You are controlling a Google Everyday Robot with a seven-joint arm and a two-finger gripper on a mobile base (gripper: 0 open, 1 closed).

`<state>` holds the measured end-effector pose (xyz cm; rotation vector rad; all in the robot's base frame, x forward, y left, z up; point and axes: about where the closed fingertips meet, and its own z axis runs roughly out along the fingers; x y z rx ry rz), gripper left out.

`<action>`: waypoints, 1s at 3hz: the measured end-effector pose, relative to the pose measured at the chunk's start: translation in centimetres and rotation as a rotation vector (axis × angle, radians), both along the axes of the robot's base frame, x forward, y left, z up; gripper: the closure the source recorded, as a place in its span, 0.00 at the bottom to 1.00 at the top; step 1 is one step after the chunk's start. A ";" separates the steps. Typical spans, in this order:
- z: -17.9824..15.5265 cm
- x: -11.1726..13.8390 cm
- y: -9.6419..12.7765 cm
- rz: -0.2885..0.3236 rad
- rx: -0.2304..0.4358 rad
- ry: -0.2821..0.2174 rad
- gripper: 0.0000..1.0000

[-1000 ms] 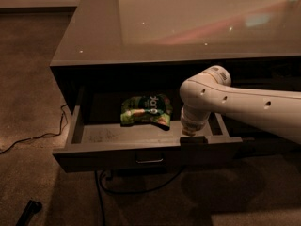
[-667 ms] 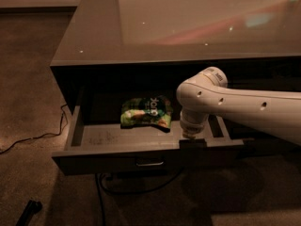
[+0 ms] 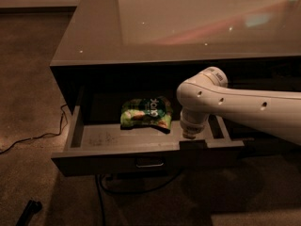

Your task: Open top drawer

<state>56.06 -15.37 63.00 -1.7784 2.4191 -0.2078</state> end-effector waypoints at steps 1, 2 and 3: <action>0.0 0.0 0.0 0.000 0.000 0.000 0.58; 0.0 0.0 0.0 0.000 0.000 0.000 0.35; 0.0 0.0 0.0 0.000 0.000 0.000 0.12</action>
Offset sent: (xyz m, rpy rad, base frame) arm 0.0000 0.0000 0.0000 0.0000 0.0000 0.0000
